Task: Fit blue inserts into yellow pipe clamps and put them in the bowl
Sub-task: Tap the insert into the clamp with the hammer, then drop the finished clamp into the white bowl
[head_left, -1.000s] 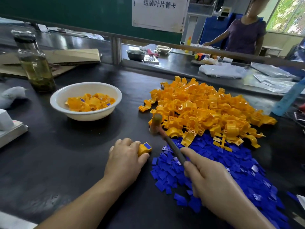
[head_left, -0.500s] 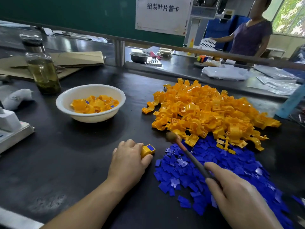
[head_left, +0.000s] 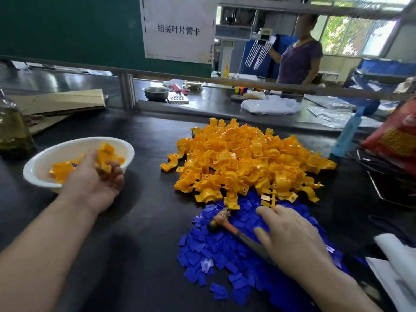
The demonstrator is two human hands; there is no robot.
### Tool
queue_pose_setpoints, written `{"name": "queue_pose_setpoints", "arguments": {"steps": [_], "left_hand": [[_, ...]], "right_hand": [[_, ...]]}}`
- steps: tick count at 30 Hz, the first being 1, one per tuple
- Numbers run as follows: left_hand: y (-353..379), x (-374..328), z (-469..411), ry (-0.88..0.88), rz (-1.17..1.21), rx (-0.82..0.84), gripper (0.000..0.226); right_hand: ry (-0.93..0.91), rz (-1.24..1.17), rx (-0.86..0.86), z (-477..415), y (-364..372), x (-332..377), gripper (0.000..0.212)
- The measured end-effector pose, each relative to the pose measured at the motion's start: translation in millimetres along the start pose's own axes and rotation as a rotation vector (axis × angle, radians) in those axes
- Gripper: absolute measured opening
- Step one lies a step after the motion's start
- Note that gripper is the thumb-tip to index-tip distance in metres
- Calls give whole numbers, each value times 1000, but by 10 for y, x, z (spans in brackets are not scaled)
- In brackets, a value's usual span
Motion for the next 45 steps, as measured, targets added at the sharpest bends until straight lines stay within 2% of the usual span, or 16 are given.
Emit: {"name": "queue_pose_setpoints", "arguments": {"steps": [3,6,9,12,14,16,19,21,22,25,27,30,33,36,41,45], "left_hand": [[69,-170,-211,13,165,-9,62],[106,-49,-183,-13,180,48,87],[144,263,31,-72,80,112,67],[193,570,302,-134,-39,138,36],[287,733,501,-170,-102,203,28],[477,863,723,-202,-166,354,31],[787,1022,1073,-274,-203,573,39],[930,1068,1241,-309,-147,665,42],[979,1069,1293,-303,-105,706,43],[996,1054,1338,-225,-29,762,35],[926,1093,1309,-198,-19,715,26],[801,1109,1228,-180,-13,604,27],[740,1107,1169,-198,4,574,37],[773,1118,1205,-210,-11,616,44],[746,1128,1190,-179,-31,567,39],[687,1130,1120,-161,-79,506,39]], "right_hand": [[-24,-63,-55,-333,89,194,40],[-68,-38,-22,-587,303,353,39],[-61,1,36,-696,470,380,36],[-88,-37,-67,-690,424,346,24],[-51,-189,-121,-632,284,256,24],[39,-476,-76,-559,149,146,22],[149,-1091,250,-332,123,184,19],[99,-1292,463,-105,97,407,19],[70,-1304,496,-17,73,482,19],[62,-1138,429,131,54,499,16],[27,-833,323,222,14,420,11],[-106,-280,204,451,26,336,44],[-187,15,249,646,228,325,62],[-174,90,285,630,374,321,59],[-152,47,217,395,376,353,18],[-150,49,181,286,320,385,16]]}}
Point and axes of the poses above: each hand's wrist, its own z-axis away from the middle knuckle, its own y-axis out of the palm, x = y × z, the point moved 9 cm from there along -z, towards the middle knuckle, and after that the axes turned 14 degrees about y, right-handed, at the moved point
